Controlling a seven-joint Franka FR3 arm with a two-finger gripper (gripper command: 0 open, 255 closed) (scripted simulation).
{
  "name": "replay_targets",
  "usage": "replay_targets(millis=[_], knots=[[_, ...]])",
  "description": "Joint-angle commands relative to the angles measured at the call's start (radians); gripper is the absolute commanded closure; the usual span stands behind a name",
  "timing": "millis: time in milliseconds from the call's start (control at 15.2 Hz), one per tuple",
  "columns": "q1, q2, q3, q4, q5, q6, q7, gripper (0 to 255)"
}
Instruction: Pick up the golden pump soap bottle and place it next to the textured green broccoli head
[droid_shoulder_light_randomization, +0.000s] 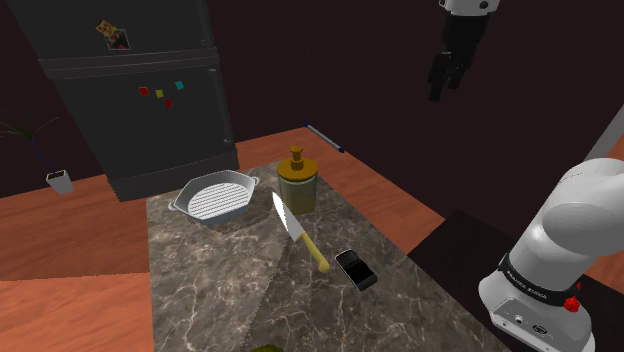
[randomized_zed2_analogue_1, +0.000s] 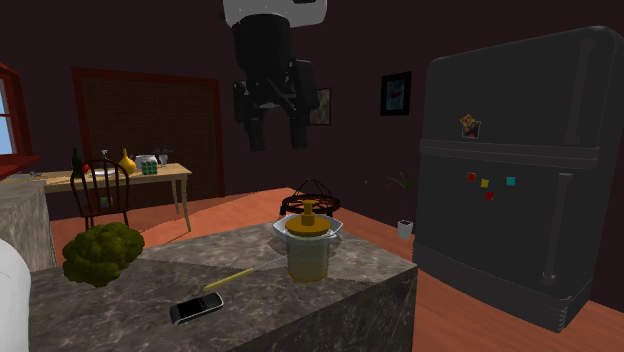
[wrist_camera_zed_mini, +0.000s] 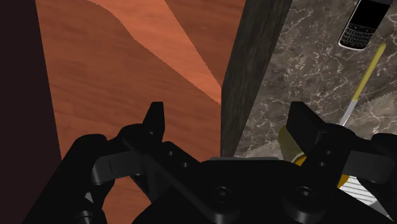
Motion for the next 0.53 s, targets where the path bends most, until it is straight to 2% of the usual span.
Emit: replay_targets(millis=[0,462], knots=[[0.0,0.0,0.0,0.0,0.0,0.0,0.0,0],[0.027,0.179,0.075,0.011,0.058,0.174,0.095,0]])
